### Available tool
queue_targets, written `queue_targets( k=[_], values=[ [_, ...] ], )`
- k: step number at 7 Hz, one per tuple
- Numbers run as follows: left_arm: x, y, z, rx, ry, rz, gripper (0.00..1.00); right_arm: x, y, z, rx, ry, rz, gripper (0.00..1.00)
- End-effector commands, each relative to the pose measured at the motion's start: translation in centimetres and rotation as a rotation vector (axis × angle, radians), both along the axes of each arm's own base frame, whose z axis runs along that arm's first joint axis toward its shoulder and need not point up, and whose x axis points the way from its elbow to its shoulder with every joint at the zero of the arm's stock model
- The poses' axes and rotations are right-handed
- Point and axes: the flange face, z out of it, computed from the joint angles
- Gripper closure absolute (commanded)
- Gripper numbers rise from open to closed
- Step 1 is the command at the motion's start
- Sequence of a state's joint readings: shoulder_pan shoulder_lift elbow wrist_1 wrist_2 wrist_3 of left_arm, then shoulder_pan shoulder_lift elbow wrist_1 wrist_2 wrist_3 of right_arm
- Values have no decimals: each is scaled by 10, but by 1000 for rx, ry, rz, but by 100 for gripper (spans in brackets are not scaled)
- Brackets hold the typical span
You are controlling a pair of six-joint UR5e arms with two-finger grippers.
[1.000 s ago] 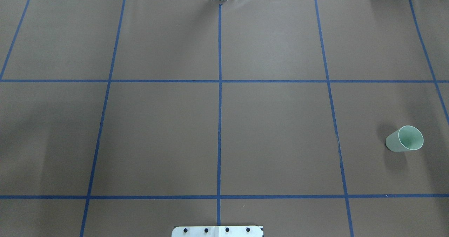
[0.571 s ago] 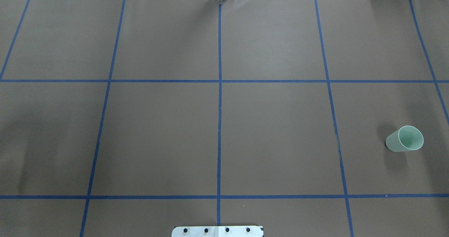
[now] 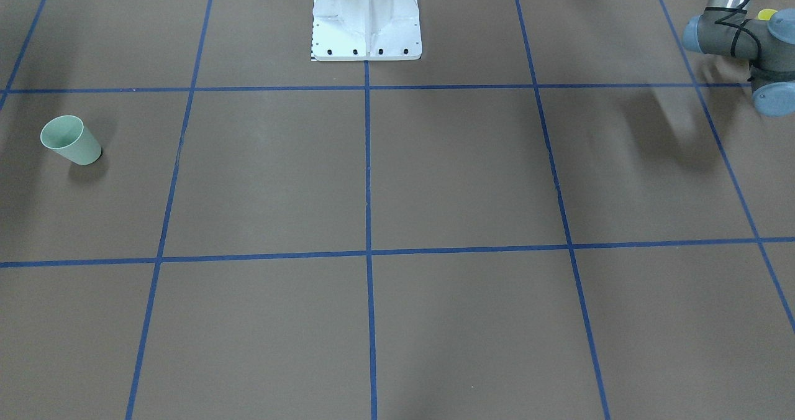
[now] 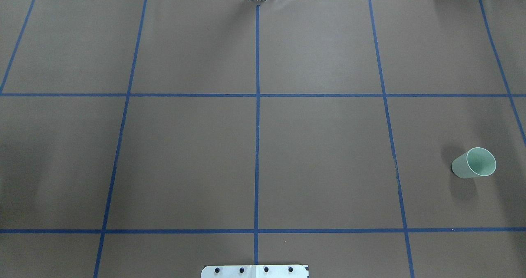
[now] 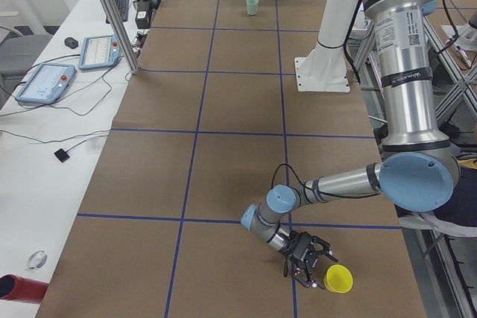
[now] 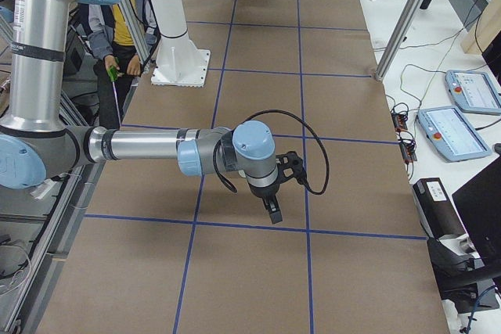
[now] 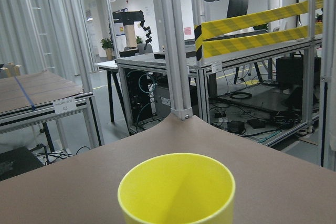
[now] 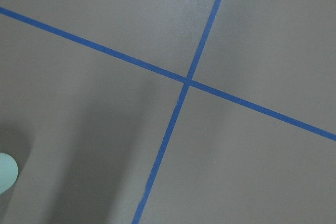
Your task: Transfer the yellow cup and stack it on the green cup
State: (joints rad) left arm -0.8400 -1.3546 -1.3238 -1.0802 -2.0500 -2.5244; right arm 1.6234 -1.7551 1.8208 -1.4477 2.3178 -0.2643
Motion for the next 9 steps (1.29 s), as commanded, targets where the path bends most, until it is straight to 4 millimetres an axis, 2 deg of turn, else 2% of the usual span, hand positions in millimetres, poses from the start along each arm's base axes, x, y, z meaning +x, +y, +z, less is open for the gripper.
queue_targets(
  k=[1, 3, 6, 7, 8, 9],
  values=[
    [-7, 17, 19, -68, -19, -52, 0, -1, 0, 0, 2, 0, -3, 0],
    [-8, 24, 25, -101, -15, -88, 0, -1, 0, 0, 4, 0, -3, 0],
    [-4, 22, 27, -87, 52, -64, 0, -1, 0, 0, 4, 0, -3, 0],
    [-4, 23, 27, -90, 47, -57, 14, -1, 0, 0, 3, 0, -2, 0],
    [-3, 23, 27, -90, 54, -49, 60, -1, 0, 0, 3, 0, -2, 0],
    [-3, 22, 26, -92, 68, -36, 78, -1, 0, 0, 3, 0, -2, 0]
  ],
)
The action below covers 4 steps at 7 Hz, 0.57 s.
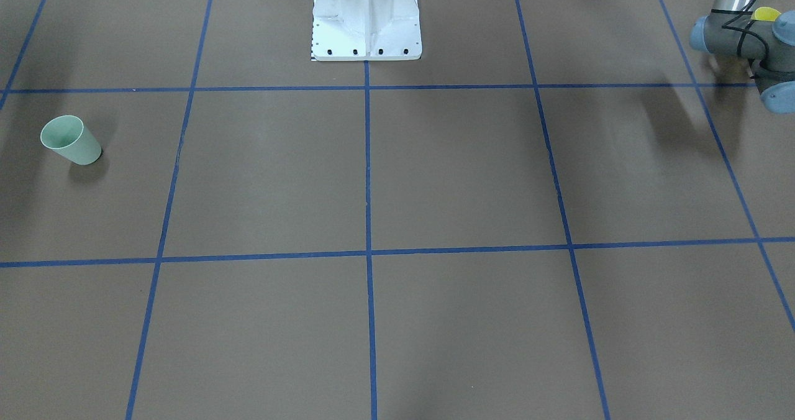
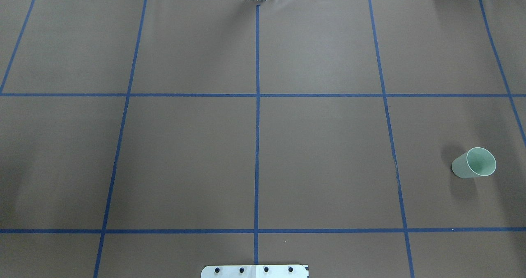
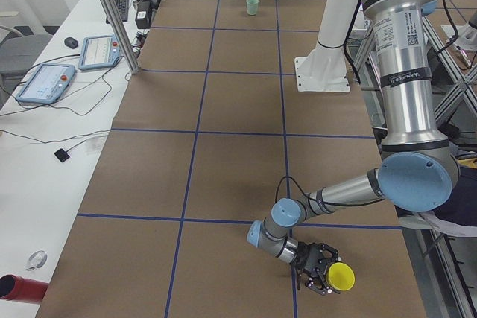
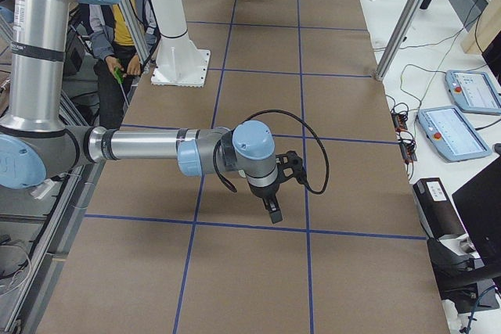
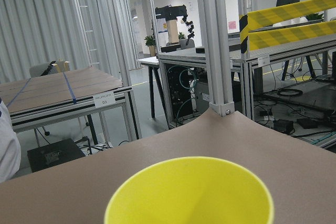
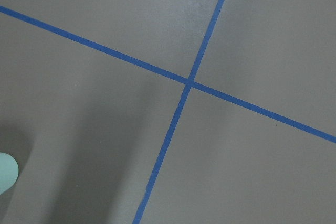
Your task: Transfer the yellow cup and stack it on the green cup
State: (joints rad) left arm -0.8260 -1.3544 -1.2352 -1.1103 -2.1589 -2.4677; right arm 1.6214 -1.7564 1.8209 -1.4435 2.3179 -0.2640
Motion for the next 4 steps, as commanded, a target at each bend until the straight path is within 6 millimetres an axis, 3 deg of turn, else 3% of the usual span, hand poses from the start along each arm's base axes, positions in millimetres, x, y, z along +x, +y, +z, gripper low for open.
queue_targets(
  k=[1, 2, 3, 4],
  values=[
    [0, -1, -5, -13, 48, 39, 81, 0, 0, 0, -1, -2, 1, 0],
    [-1, -2, -21, -13, 82, 79, 84, 0, 0, 0, -4, -2, 2, 0],
    [-14, 3, -47, 19, 97, 155, 84, 0, 0, 1, -9, -3, 3, 0],
    [-26, 10, -60, 26, 127, 210, 84, 0, 0, 2, -13, -3, 4, 0]
  ],
)
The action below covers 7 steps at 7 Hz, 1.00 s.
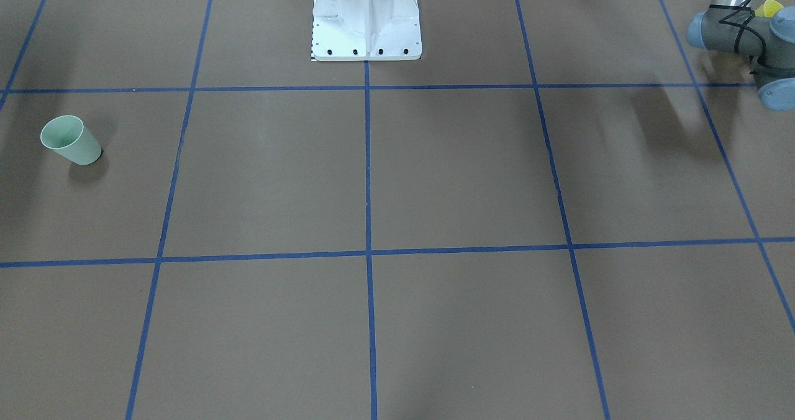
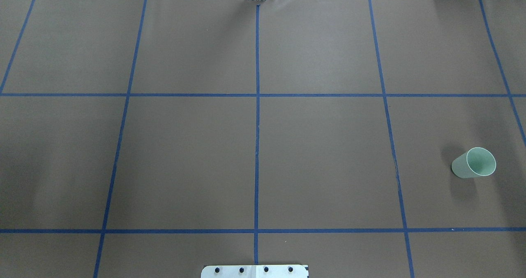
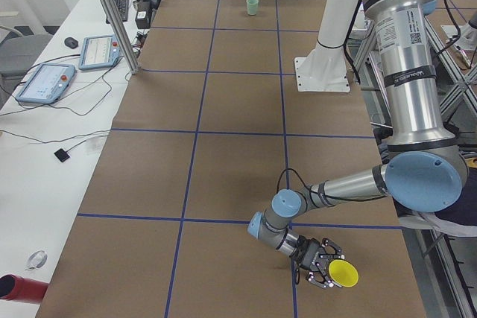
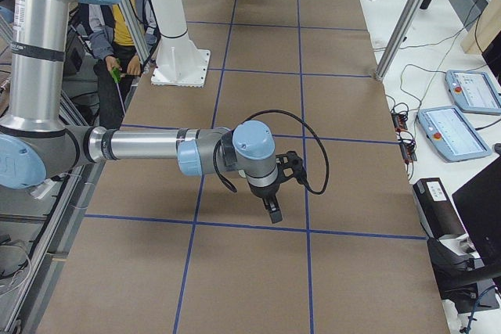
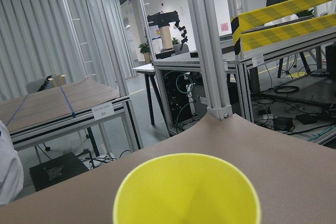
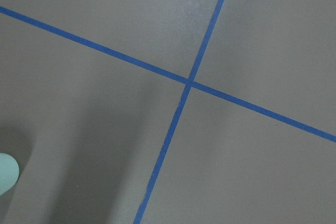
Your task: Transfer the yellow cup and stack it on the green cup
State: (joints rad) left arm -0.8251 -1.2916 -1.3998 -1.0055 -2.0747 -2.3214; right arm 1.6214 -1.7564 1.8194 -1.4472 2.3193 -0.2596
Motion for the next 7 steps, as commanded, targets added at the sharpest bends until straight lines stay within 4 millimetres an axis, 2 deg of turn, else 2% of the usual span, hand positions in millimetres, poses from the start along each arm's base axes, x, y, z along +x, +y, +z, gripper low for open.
queue_targets(
  k=[1, 3, 5, 7],
  values=[
    [-27, 7, -20, 37, 20, 158, 85, 0, 0, 2, -10, -1, 1, 0],
    [-45, -14, -18, 114, 29, 320, 86, 0, 1, 3, -15, -1, 4, 0],
    [-65, -70, -32, 326, -26, 483, 88, 0, -1, 2, -6, 0, 4, 0],
    [-60, -112, -80, 506, -71, 640, 88, 1, -1, -1, -18, -1, 27, 0]
  ],
)
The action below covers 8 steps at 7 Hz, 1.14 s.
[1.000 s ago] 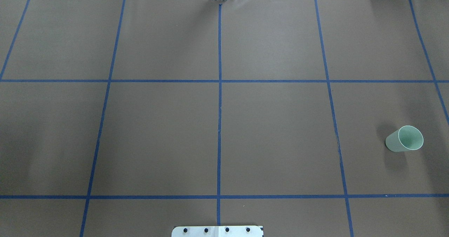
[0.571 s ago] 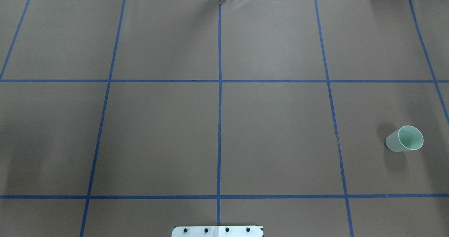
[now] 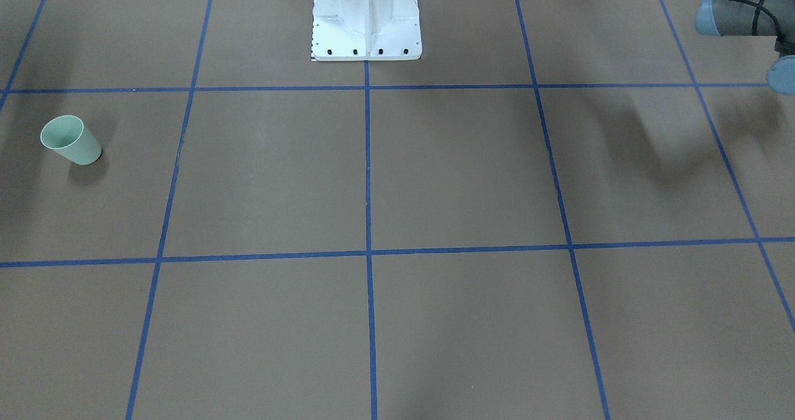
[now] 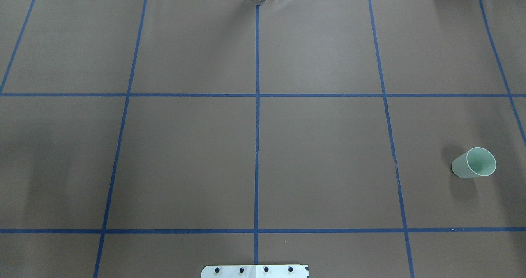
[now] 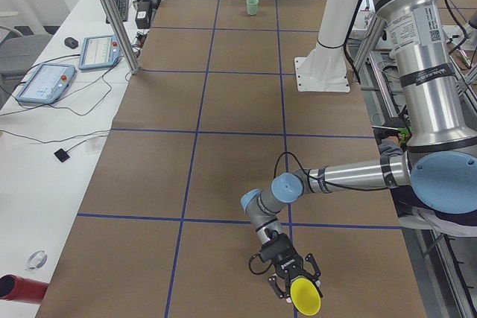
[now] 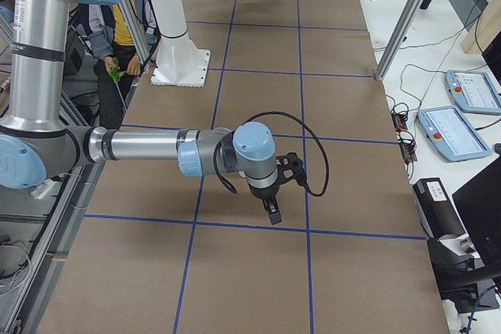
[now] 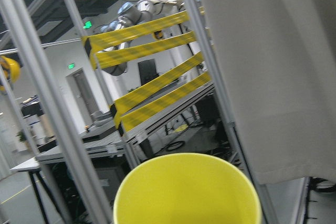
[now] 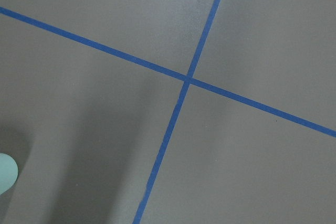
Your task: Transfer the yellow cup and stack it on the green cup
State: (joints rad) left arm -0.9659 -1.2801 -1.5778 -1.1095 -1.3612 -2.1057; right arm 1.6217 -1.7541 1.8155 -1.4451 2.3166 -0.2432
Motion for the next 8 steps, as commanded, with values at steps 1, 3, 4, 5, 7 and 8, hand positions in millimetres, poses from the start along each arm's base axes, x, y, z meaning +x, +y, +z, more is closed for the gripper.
queue_targets(
  k=[1, 3, 4, 5, 7, 8],
  values=[
    [7, -49, -42, 186, -4, 191, 88, 1, -1, -4, -8, -3, 22, 0],
    [12, -83, -60, 336, 51, 404, 88, 0, -4, -8, 0, -5, 21, 0],
    [17, -96, -70, 394, 91, 523, 88, 0, -5, -10, 3, -6, 22, 0],
    [19, -109, -82, 461, 142, 630, 88, 0, -13, -17, -21, -16, 65, 0],
    [6, -126, -92, 582, 188, 884, 87, 1, -22, -27, -32, -28, 100, 0],
    [3, -135, -100, 668, 184, 1019, 86, 1, -23, -28, -30, -27, 102, 0]
  ],
)
